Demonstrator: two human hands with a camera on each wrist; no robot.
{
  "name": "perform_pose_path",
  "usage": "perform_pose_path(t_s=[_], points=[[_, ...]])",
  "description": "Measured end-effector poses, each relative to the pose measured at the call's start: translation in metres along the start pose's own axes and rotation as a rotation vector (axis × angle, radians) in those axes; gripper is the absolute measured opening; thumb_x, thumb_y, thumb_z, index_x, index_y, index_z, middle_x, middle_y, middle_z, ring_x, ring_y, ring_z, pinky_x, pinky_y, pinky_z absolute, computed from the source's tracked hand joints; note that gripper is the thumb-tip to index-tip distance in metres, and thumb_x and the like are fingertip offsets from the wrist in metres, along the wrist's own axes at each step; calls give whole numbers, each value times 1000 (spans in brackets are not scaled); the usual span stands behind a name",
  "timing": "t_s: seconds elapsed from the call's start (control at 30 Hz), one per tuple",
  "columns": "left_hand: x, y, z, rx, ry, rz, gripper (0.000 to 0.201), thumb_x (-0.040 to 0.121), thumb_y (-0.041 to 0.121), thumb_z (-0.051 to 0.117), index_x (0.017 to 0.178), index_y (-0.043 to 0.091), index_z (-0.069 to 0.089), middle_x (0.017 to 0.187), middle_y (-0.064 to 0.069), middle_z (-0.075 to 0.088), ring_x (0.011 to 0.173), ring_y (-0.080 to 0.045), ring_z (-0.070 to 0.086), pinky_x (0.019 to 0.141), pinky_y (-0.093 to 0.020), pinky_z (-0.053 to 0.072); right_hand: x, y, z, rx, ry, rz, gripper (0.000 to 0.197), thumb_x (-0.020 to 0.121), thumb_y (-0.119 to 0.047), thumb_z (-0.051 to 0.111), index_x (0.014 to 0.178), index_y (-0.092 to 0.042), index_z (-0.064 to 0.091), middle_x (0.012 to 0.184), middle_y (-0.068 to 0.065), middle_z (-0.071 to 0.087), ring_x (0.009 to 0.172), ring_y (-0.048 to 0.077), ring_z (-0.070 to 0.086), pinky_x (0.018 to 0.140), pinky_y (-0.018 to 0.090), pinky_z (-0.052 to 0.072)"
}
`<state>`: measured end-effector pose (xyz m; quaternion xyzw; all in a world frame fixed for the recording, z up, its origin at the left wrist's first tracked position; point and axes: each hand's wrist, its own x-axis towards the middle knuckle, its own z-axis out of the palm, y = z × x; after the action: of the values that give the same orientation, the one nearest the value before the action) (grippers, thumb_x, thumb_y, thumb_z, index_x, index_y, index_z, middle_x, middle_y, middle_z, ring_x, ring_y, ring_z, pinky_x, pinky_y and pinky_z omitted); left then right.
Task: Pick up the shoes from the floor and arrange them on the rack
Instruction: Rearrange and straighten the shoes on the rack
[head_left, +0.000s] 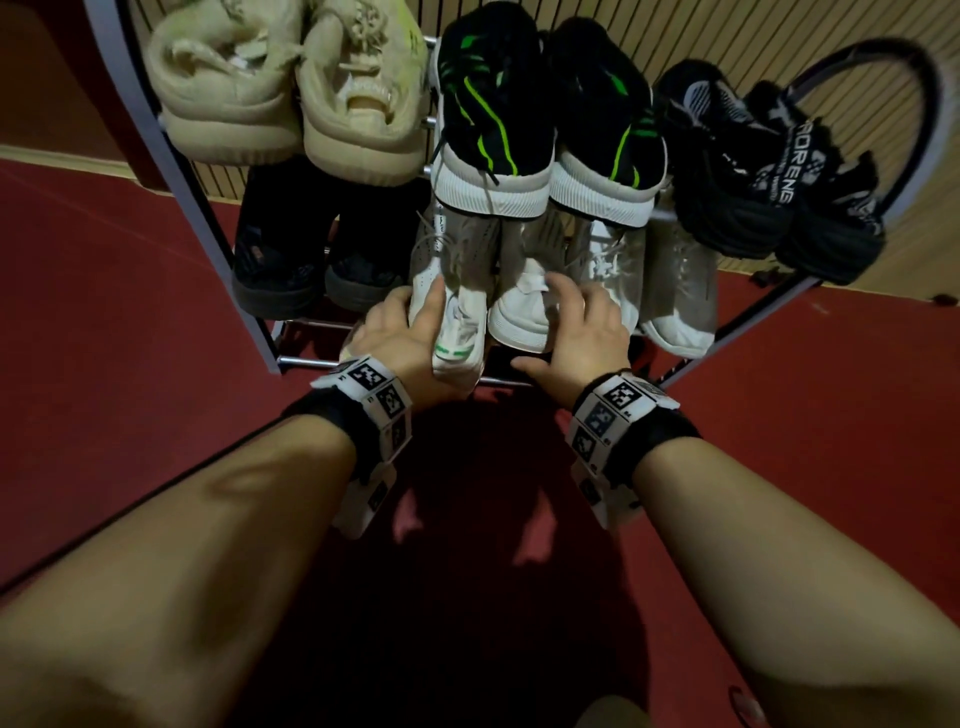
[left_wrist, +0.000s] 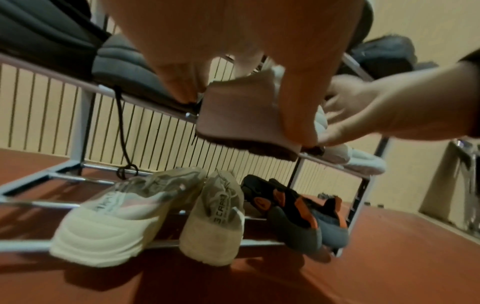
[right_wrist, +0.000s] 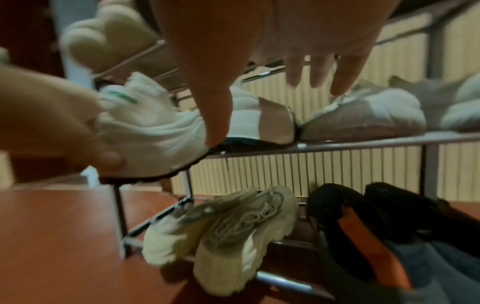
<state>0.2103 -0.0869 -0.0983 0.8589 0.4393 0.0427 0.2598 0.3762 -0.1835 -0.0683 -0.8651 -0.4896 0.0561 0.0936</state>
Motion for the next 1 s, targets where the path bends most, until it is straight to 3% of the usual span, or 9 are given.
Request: perform_pose_path(t_s=[0.07,0.13,0.23,0.4,0.5,0.57,0.7,0.8,1.0], points=[[2,1,1,-20,22,3,110,54,68,51,146,38,-1,150,-6,9,138,-30,17,116,-40,18,7,3,3,7,-45,55,100,73,-48,73,149,-23,12,150,9,18,141,27,15,114,40,19],[4,1,1,-44,2,8,107,53,67,50,147,40,5,151,-9,7,138,-32,17,116,-41,18,15,4,9,-23,-77,40,95,71,-50,74,145,-24,21,148,8,22,141,27,14,113,41,22],[4,3,3,-66,0,22,108,51,69,45,148,35,12,152,-14,8,138,-35,17,115,-38,19,24,2,18,-41,-117,23,86,70,-47,75,139,-22,31,140,10,29,138,31,18,112,41,25],[4,3,10,-85,60,49,113,46,74,36,148,30,17,151,-19,13,136,-37,22,112,-39,20,31,1,23,-7,-109,-30,88,75,-39,73,146,-22,24,137,10,36,128,32,33,109,37,26],[4,7,11,-136,102,60,106,57,68,53,148,29,18,151,-19,13,136,-37,22,111,-40,22,35,7,27,-73,-141,-122,75,81,-38,65,145,-21,29,148,2,34,126,33,39,109,37,27],[4,9,12,-146,97,55,95,70,50,69,148,34,17,153,-16,9,139,-34,17,111,-39,21,34,9,27,-48,-147,-131,69,83,-37,63,143,-21,33,151,-1,33,127,33,39,110,37,28],[12,6,14,-193,175,135,82,68,54,66,141,39,33,151,-14,16,136,-34,24,110,-39,27,25,13,27,-9,-109,-104,66,85,-35,62,142,-18,36,150,0,37,133,33,35,110,35,31],[24,11,10,-324,183,8,89,62,63,59,140,28,33,143,-10,34,130,-28,36,109,-42,34,19,16,28,-24,-118,-107,67,89,-27,59,147,-16,28,155,0,25,142,31,23,118,32,17],[25,24,16,-71,208,33,52,76,42,60,125,31,50,150,-18,17,128,-41,29,104,-41,29,23,14,29,-65,-145,-119,65,94,-22,52,150,-19,19,158,-2,14,146,28,12,117,27,5]])
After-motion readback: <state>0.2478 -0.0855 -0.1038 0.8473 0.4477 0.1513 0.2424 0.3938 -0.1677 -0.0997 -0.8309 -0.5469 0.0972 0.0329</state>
